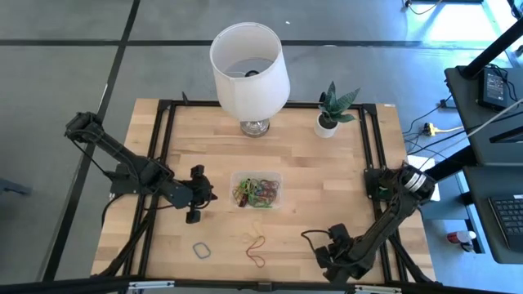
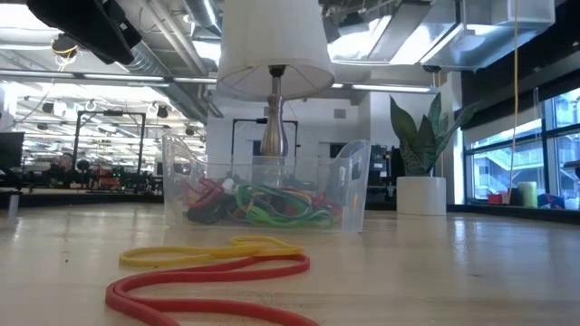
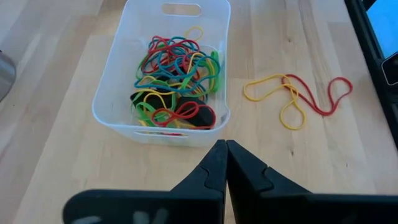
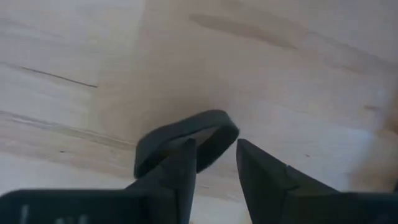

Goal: Pick and place rubber bands into bin
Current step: Put the black rubber band into the transparent bin

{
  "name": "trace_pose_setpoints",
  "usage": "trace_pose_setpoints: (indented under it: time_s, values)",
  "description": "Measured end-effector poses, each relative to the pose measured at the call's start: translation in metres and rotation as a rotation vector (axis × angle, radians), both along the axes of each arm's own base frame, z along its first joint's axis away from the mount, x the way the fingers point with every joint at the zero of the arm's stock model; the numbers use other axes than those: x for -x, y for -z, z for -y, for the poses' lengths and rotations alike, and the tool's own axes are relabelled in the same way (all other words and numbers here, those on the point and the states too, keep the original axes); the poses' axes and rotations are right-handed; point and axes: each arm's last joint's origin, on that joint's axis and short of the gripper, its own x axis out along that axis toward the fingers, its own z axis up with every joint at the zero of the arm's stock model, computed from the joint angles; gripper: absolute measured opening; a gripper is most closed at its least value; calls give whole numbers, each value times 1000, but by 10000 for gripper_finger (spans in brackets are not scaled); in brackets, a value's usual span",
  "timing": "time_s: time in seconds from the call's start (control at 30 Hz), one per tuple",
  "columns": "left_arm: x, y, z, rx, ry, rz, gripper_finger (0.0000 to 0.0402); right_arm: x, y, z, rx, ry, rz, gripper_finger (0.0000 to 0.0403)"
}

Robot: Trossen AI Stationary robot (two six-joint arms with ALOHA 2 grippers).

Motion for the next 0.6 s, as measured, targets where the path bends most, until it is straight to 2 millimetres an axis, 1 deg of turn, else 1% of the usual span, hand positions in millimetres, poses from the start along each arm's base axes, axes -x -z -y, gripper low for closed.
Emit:
trace_pose_setpoints:
  time_s: [0.1,0.17,0.27,0.3,0.33,0.4,0.43,0.6]
  values:
    - [0,0,0,0,1,0,3,-2,12,-3,6,-1,-9,108]
    - [0,0,0,0,1,0,3,-5,18,-6,3,-6,1,92]
    - [0,0,0,1,1,0,3,-9,22,-7,5,-10,27,45]
    - [0,0,0,0,1,0,3,-10,22,-7,1,-5,29,25]
    - [0,0,0,0,1,0,3,-13,20,-7,2,-2,25,13]
    - [0,0,0,2,3,-1,3,-19,13,-8,31,-2,38,11]
    - [0,0,0,5,6,-2,3,-23,6,-8,49,-1,49,10]
    - [0,0,0,8,7,-1,3,-45,-48,-2,164,-42,97,4]
